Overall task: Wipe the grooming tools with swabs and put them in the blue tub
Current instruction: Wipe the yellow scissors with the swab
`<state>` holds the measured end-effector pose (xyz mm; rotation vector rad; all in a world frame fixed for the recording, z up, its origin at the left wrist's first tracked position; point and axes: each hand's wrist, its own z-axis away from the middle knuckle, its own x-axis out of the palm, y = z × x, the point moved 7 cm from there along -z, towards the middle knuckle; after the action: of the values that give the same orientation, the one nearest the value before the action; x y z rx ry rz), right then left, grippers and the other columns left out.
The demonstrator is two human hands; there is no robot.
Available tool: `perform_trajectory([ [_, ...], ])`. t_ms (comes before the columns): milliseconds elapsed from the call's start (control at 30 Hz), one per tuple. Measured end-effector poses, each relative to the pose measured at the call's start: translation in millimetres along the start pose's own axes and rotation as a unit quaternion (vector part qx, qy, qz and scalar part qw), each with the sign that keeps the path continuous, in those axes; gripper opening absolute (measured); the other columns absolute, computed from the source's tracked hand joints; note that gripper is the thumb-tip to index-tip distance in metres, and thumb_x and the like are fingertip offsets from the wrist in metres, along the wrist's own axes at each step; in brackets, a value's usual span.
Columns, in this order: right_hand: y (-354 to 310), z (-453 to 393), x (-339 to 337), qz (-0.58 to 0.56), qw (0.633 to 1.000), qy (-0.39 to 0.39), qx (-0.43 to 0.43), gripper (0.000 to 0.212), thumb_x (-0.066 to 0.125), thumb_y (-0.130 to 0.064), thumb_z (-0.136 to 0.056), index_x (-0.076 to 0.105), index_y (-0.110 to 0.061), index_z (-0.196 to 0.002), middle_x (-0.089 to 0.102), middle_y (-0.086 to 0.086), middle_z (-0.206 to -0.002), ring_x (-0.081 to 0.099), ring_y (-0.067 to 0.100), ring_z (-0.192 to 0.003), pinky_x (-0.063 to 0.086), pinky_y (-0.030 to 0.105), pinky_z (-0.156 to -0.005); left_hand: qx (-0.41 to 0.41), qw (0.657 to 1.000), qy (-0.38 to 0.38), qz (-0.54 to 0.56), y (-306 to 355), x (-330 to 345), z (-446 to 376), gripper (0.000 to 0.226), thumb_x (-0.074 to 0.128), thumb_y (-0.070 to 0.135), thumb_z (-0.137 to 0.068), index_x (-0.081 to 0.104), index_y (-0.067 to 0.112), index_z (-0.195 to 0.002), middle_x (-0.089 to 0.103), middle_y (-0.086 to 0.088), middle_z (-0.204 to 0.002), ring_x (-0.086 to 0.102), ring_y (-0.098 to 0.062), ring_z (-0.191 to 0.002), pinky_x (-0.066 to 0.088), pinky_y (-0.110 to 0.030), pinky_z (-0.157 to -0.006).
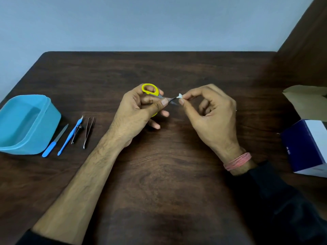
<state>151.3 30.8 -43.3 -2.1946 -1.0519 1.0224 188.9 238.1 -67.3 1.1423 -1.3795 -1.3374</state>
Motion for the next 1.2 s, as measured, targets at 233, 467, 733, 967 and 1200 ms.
perform_trajectory([
  [233,3,1,11,-0.020,0.999,-0.049,0.005,0.006,0.090,-0.019,-0.093,0.085,-0.020,-0.097,0.074,-0.013,-0.086,0.048,0.016,-0.051,0.037,0.018,-0.059,-0.005,1.000,-0.015,-0.003,2,4,1,0.020,0.078,0.009,-0.102,0.063,0.017,-0.113,0.085,-0.009,-0.101,0.083,-0.021,-0.079,0.060,-0.028,-0.047],
  [467,9,-1,2,-0.017,0.999,0.004,0.027,0.006,0.092,-0.022,-0.089,0.087,-0.022,-0.092,0.074,-0.011,-0.083,0.049,0.016,-0.048,0.041,0.024,-0.056,-0.001,1.000,-0.024,-0.017,2,5,2,0.021,0.078,0.009,-0.102,0.063,0.020,-0.109,0.085,-0.008,-0.101,0.083,-0.022,-0.080,0.059,-0.028,-0.047],
  [733,12,0,1,-0.029,0.999,0.007,0.046,0.006,0.093,-0.022,-0.087,0.086,-0.024,-0.088,0.074,-0.011,-0.079,0.049,0.019,-0.047,0.042,0.030,-0.052,0.012,0.999,-0.027,-0.030,3,4,2,0.019,0.080,0.006,-0.100,0.065,0.017,-0.106,0.082,-0.010,-0.092,0.081,-0.021,-0.077,0.059,-0.028,-0.048],
  [967,13,1,2,-0.023,0.999,0.005,0.047,0.007,0.093,-0.021,-0.087,0.087,-0.023,-0.088,0.074,-0.011,-0.078,0.051,0.019,-0.048,0.044,0.028,-0.055,0.021,0.998,-0.026,-0.046,2,5,2,0.018,0.080,0.006,-0.100,0.066,0.016,-0.104,0.082,-0.006,-0.092,0.080,-0.020,-0.074,0.055,-0.027,-0.047],
  [1200,16,1,3,-0.043,0.997,0.003,0.062,0.007,0.093,-0.021,-0.087,0.086,-0.023,-0.087,0.076,-0.009,-0.080,0.050,0.019,-0.047,0.041,0.027,-0.053,0.025,0.998,-0.023,-0.054,2,5,2,0.019,0.082,0.008,-0.099,0.066,0.019,-0.101,0.082,-0.005,-0.093,0.081,-0.021,-0.075,0.054,-0.026,-0.047],
])
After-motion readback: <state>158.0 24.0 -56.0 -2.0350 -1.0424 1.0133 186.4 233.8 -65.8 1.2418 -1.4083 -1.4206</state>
